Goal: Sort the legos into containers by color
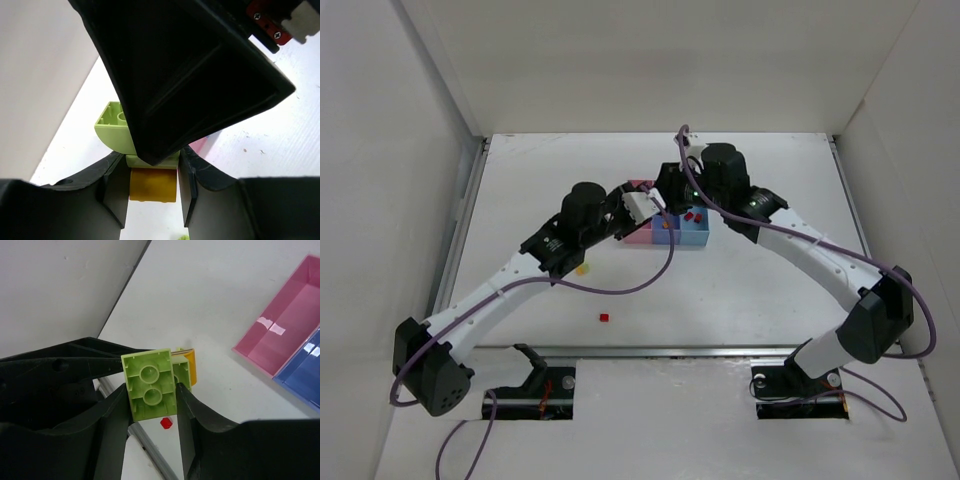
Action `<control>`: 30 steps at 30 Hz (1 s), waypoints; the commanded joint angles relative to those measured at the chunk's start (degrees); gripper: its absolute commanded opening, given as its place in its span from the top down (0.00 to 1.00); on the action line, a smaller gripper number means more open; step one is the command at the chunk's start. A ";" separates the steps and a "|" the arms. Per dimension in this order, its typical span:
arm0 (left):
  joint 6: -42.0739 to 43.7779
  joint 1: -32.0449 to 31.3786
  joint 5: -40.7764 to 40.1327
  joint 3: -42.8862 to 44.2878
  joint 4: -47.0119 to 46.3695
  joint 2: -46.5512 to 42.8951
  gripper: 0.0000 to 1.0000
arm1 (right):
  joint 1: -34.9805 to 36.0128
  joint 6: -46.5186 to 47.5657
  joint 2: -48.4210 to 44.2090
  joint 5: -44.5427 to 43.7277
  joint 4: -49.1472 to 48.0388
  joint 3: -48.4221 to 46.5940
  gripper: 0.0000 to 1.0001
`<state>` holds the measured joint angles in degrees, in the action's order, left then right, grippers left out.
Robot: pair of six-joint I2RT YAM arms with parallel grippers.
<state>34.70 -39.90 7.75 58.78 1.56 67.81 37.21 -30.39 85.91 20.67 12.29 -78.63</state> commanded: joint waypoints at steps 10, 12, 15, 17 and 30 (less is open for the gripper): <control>0.72 4.83 -2.12 -7.98 7.23 -3.83 1.00 | -3.28 0.42 0.14 3.33 -2.81 1.46 1.00; 0.72 4.83 -2.12 -7.98 7.23 -4.35 1.00 | -3.29 0.42 0.14 3.85 -2.80 1.46 1.00; 0.72 5.45 -2.82 -7.98 7.23 -5.06 1.00 | -3.29 0.42 1.88 3.86 -2.80 0.94 1.00; 0.19 6.76 -2.83 -7.98 7.23 -5.06 1.00 | -3.29 0.42 3.21 3.86 -2.80 -0.73 1.00; -6.05 11.07 -0.98 -7.98 9.16 -8.40 1.00 | -5.75 -1.86 19.81 2.27 -1.67 -9.78 1.00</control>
<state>30.83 -29.04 5.78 50.70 11.07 61.28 31.53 -31.40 103.55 23.62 11.90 -84.88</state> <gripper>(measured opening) 0.341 0.440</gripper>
